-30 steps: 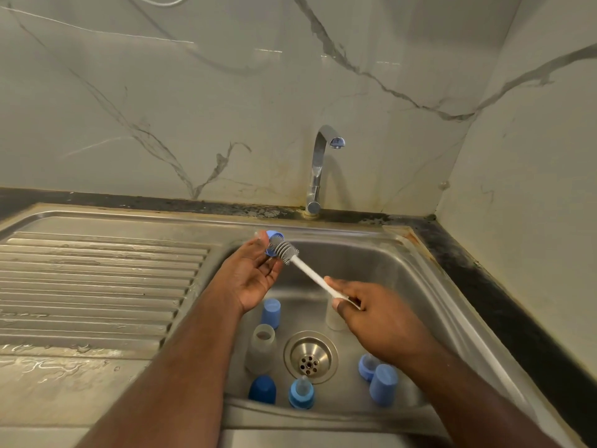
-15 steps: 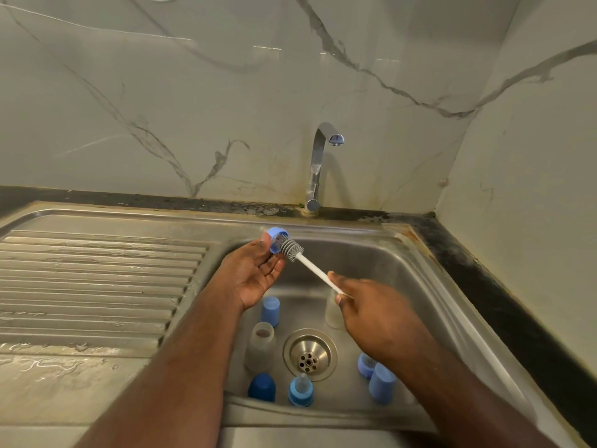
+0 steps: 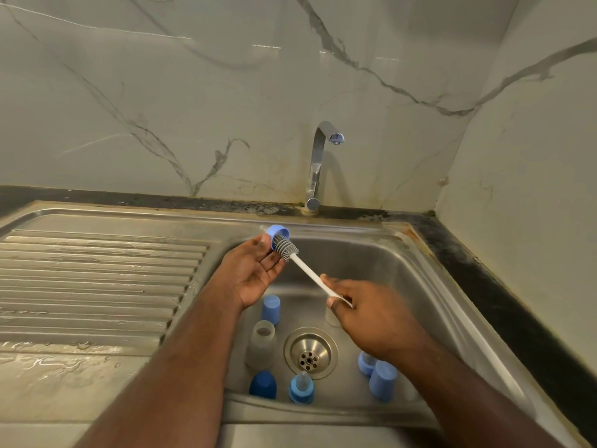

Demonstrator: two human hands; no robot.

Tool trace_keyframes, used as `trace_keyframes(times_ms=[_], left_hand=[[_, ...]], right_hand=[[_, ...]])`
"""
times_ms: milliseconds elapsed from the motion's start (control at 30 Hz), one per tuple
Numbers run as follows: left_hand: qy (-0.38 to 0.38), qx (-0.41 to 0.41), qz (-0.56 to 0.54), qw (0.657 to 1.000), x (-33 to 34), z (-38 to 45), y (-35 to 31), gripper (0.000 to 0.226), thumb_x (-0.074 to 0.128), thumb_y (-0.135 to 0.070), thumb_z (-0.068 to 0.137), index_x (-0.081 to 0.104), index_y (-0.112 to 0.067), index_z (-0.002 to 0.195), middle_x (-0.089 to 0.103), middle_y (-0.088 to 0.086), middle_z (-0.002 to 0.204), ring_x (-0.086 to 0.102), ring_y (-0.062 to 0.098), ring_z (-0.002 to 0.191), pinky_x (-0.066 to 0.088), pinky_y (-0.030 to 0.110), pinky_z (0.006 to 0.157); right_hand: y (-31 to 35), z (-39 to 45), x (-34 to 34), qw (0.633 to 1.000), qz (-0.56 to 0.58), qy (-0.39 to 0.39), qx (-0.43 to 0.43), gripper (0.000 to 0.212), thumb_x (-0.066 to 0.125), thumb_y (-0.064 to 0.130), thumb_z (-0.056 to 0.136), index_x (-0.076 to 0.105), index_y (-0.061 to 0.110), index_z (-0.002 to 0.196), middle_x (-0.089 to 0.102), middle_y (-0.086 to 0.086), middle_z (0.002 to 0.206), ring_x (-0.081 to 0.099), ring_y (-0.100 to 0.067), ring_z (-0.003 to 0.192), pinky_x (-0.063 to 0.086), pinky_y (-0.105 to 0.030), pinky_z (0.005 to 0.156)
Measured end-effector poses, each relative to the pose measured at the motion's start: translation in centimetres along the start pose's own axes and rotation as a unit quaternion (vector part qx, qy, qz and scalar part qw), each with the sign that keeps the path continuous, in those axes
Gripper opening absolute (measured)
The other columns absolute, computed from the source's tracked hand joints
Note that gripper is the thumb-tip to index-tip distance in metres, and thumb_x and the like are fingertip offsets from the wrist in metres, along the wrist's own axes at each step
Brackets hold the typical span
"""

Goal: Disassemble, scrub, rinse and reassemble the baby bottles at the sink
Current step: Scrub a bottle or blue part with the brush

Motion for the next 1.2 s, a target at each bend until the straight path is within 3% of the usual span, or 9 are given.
trace_keyframes(times_ms=[100, 267, 433, 667, 767, 867, 1000, 1100, 1200], left_hand=[[0.019, -0.014, -0.012, 1.000, 0.3, -0.1, 0.2, 0.029, 0.052, -0.009, 0.103, 0.055, 0.000, 0.131, 0.069, 0.024, 0.122, 0.072, 0.032, 0.106, 0.062, 0.042, 0.085], [0.004, -0.059, -0.012, 0.998, 0.1, -0.4, 1.1, 0.038, 0.060, -0.016, 0.095, 0.059, -0.002, 0.130, 0.065, 0.025, 0.125, 0.071, 0.034, 0.104, 0.062, 0.042, 0.085], [-0.065, -0.051, 0.050, 0.995, -1.6, 0.0, 1.3, 0.044, 0.078, -0.037, 0.084, 0.070, -0.008, 0.116, 0.073, 0.014, 0.098, 0.066, 0.019, 0.082, 0.057, 0.027, 0.067], [-0.044, -0.006, 0.037, 0.998, -1.1, 0.6, 0.7, 0.038, 0.069, -0.026, 0.093, 0.065, 0.001, 0.120, 0.077, 0.017, 0.099, 0.076, 0.022, 0.088, 0.061, 0.030, 0.073], [-0.031, 0.000, 0.008, 0.999, -0.9, 0.6, 0.5, 0.035, 0.063, -0.022, 0.098, 0.062, 0.003, 0.122, 0.075, 0.020, 0.100, 0.074, 0.029, 0.093, 0.064, 0.036, 0.075], [-0.004, 0.001, -0.006, 1.000, -0.2, 0.5, 0.3, 0.031, 0.056, -0.021, 0.103, 0.060, 0.003, 0.122, 0.074, 0.023, 0.109, 0.073, 0.034, 0.100, 0.059, 0.042, 0.089], [-0.002, 0.008, -0.004, 1.000, 0.0, 0.5, 0.3, 0.030, 0.054, -0.017, 0.104, 0.059, 0.004, 0.123, 0.074, 0.023, 0.105, 0.075, 0.031, 0.094, 0.063, 0.040, 0.082], [-0.010, 0.011, -0.021, 1.000, -0.4, 0.5, 0.1, 0.030, 0.055, -0.017, 0.103, 0.057, 0.005, 0.124, 0.073, 0.024, 0.105, 0.076, 0.031, 0.092, 0.064, 0.041, 0.080], [-0.009, 0.011, -0.012, 1.000, -0.3, 0.4, 0.0, 0.029, 0.053, -0.017, 0.104, 0.059, 0.004, 0.123, 0.074, 0.023, 0.107, 0.075, 0.031, 0.094, 0.062, 0.042, 0.085]], right_hand=[[-0.9, 0.1, -0.2, 0.999, 0.053, 0.006, 0.010, 0.043, 0.051, 0.033, 0.102, 0.048, 0.041, 0.144, 0.069, 0.016, 0.117, 0.062, -0.002, 0.079, 0.046, -0.010, 0.069], [-0.8, -0.1, -0.8, 0.998, -0.060, -0.029, -0.011, 0.045, 0.043, 0.036, 0.104, 0.040, 0.044, 0.148, 0.061, 0.009, 0.110, 0.058, -0.009, 0.096, 0.049, -0.028, 0.087], [-0.4, -0.3, -0.9, 0.993, -0.114, -0.034, -0.015, 0.046, 0.036, 0.041, 0.105, 0.030, 0.047, 0.150, 0.047, 0.011, 0.098, 0.056, -0.013, 0.089, 0.053, -0.037, 0.081], [-0.5, 0.2, -0.2, 0.994, -0.108, -0.018, 0.000, 0.047, 0.040, 0.036, 0.104, 0.037, 0.043, 0.150, 0.061, 0.006, 0.108, 0.059, -0.011, 0.091, 0.050, -0.026, 0.081], [-0.7, 0.1, 0.3, 1.000, 0.001, 0.015, 0.011, 0.043, 0.049, 0.034, 0.102, 0.047, 0.044, 0.144, 0.069, 0.011, 0.114, 0.054, 0.000, 0.072, 0.037, -0.008, 0.060], [-0.9, -0.2, -0.6, 0.997, 0.069, -0.007, 0.017, 0.042, 0.050, 0.033, 0.102, 0.049, 0.043, 0.143, 0.070, 0.013, 0.105, 0.053, -0.001, 0.065, 0.039, -0.011, 0.062], [-0.3, -0.2, -0.3, 0.999, -0.034, -0.006, 0.006, 0.046, 0.044, 0.033, 0.104, 0.040, 0.039, 0.150, 0.068, 0.005, 0.117, 0.060, -0.006, 0.088, 0.047, -0.020, 0.079], [-0.5, -0.2, 0.4, 0.999, 0.038, 0.023, 0.017, 0.043, 0.050, 0.034, 0.102, 0.047, 0.044, 0.144, 0.069, 0.016, 0.098, 0.055, 0.004, 0.066, 0.038, -0.009, 0.059], [-1.0, -0.1, -0.4, 0.995, 0.099, 0.005, 0.026, 0.042, 0.052, 0.031, 0.102, 0.051, 0.042, 0.142, 0.068, 0.020, 0.089, 0.060, 0.004, 0.069, 0.044, -0.013, 0.065]])
Point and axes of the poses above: each hand's wrist, its own z-axis towards the middle knuckle, its own x-axis out of the palm, y = z × x, the point moved 10 cm from there along z, towards the middle knuckle
